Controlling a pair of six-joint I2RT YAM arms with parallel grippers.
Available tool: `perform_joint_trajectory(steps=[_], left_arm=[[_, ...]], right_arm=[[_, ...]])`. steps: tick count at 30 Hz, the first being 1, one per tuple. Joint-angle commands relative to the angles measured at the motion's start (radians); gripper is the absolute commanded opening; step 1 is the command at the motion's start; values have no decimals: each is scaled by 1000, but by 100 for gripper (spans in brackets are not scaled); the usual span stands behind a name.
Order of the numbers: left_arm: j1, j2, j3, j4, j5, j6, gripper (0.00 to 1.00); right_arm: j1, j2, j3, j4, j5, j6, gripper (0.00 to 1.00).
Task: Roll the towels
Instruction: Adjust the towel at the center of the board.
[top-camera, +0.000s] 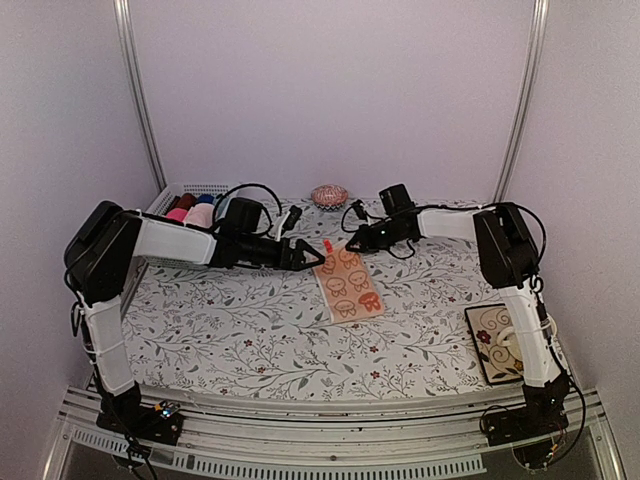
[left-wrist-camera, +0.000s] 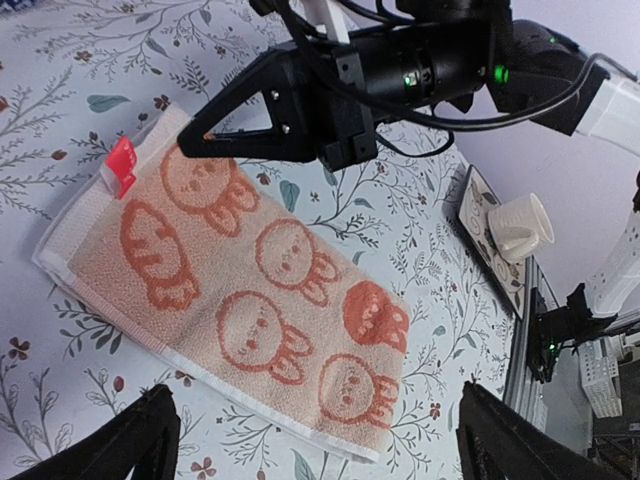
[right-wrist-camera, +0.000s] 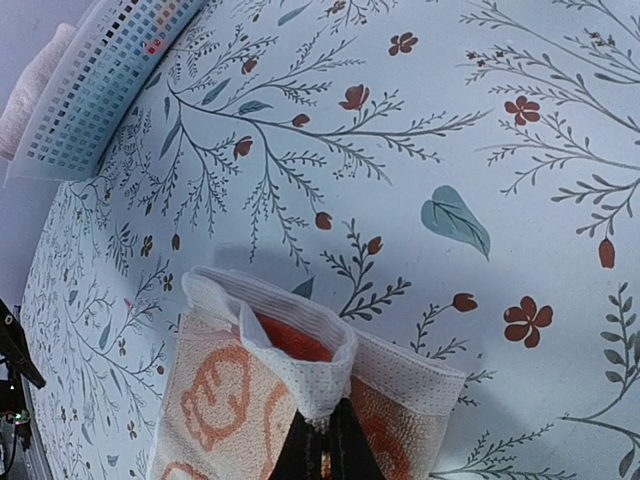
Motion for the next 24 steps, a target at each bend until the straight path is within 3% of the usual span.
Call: perform_joint_trajectory(steps=[1, 24], left_arm=[[-11, -5, -8, 26, 12, -2, 97], [-20, 52, 16, 25, 18, -2, 97]], right_arm=[[-10, -89, -45, 54, -1, -8, 2], [-41, -127, -122, 82, 21, 6, 2]])
